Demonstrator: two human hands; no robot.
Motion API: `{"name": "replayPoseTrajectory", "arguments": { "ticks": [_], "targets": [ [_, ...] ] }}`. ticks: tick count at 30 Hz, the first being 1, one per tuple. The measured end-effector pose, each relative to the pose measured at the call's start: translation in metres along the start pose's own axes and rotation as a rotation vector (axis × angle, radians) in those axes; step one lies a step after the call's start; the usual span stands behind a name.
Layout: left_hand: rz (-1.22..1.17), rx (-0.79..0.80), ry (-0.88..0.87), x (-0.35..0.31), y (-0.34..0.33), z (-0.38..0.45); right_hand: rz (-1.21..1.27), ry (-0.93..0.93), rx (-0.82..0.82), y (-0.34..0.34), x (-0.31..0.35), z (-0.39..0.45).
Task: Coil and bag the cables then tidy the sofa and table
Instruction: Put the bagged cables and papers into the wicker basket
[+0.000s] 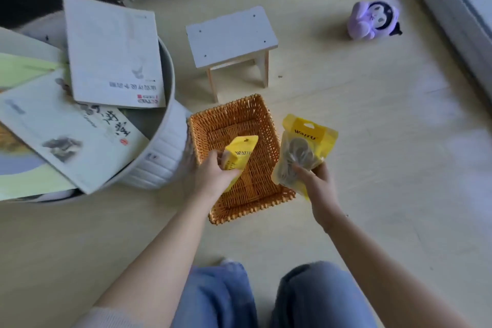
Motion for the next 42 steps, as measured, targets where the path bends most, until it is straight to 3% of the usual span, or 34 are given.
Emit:
{"name": "replayPoseTrajectory", "arguments": {
  "ticks": [6, 11, 15, 17, 20, 22, 24, 30, 37, 42],
  "targets": [
    [0.235, 0.051, -0.174, 0.043, -0.084, 0.077, -0.151, 0.215, 0.139, 0.009, -0.053, 0.077],
    [0.373, 0.107, -0.204, 0.074, -0.122, 0.101, -0.257, 0.336, 0.288, 0.009, -0.069, 0.095],
    [0.328, 0.140, -0.210, 0.099, -0.131, 0.108, -0.454, 0.377, 0.357, 0.001, -0.088, 0.094],
    [0.306, 0.140, -0.194, 0.108, -0.129, 0.113, -0.631, 0.419, 0.465, -0.009, -0.094, 0.094],
    [0.345, 0.128, -0.177, 0.115, -0.125, 0.123, -1.086, 0.512, 0.656, -0.034, -0.111, 0.100],
    [0.362, 0.123, -0.151, 0.121, -0.126, 0.132, -1.391, 0.572, 0.730, -0.049, -0.126, 0.108],
    [0.357, 0.125, -0.137, 0.125, -0.129, 0.137, -1.547, 0.612, 0.760, -0.060, -0.140, 0.117],
    [0.414, 0.090, -0.119, 0.133, -0.151, 0.135, -1.770, 0.480, 0.871, -0.056, -0.201, 0.137],
    [0.435, 0.236, -0.128, 0.152, -0.190, 0.124, -1.594, 0.152, 0.936, -0.042, -0.241, 0.151],
    [0.494, 0.296, -0.165, 0.150, -0.190, 0.117, -1.582, 0.136, 0.879, -0.040, -0.244, 0.153]
  ]
}}
Point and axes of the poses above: each hand's wrist, its own z-axis towards the middle knuckle, its own y-axis out of the back of the hand, x = y × z, the point moved 7 cm from there along z, towards the middle knuckle
